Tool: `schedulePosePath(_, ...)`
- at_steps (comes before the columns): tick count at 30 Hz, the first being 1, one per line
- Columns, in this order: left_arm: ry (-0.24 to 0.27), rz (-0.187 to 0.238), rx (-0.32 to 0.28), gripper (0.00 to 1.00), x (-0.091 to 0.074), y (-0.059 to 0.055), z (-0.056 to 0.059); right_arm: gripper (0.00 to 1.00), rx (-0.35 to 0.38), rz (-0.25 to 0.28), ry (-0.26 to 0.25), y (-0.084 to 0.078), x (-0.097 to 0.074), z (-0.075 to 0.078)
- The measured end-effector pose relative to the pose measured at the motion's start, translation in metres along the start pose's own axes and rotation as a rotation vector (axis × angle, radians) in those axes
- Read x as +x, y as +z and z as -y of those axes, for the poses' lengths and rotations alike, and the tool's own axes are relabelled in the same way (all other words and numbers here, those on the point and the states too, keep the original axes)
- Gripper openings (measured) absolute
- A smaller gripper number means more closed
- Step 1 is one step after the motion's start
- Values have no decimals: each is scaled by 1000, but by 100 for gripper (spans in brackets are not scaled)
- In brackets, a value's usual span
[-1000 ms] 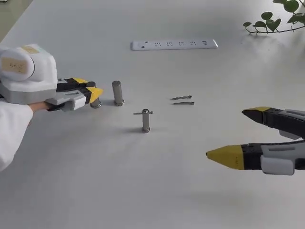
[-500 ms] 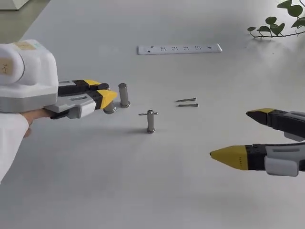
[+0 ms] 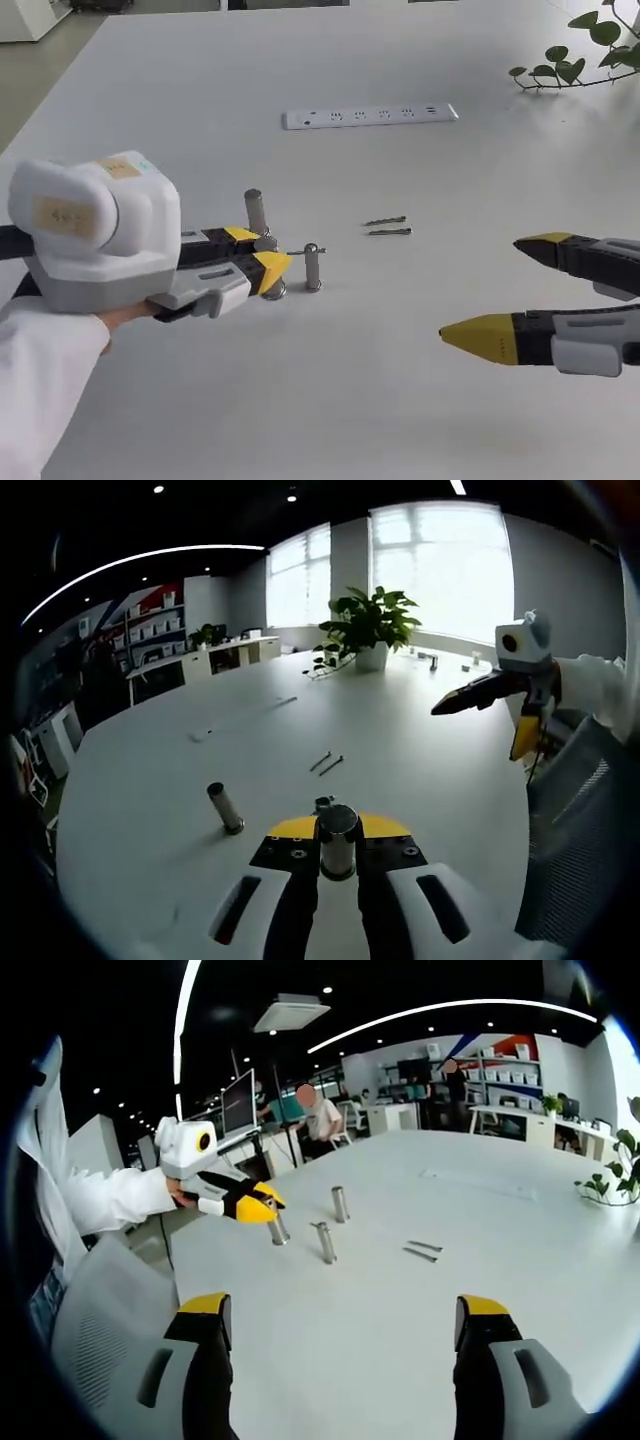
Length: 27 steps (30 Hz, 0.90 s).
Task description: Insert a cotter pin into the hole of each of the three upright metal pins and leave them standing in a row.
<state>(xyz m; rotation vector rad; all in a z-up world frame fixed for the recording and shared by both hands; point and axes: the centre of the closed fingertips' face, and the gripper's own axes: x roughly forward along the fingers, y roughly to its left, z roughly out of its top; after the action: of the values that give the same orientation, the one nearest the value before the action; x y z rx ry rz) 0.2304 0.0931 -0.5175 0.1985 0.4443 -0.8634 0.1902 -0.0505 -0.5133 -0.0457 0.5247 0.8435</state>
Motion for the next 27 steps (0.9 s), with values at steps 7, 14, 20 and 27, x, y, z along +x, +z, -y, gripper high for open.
schedulePosePath(7,-52,6,-11,11,14,-9,19,90,1,-4,7,-4,3,-4)
schedulePosePath(14,-48,-19,11,11,27,-19,25,90,4,-15,5,-7,3,-3)
schedulePosePath(20,-44,-36,14,11,31,-28,27,90,10,-18,4,-10,4,-3)
schedulePosePath(27,-25,-53,7,11,34,-37,27,90,17,-27,9,-13,5,-5)
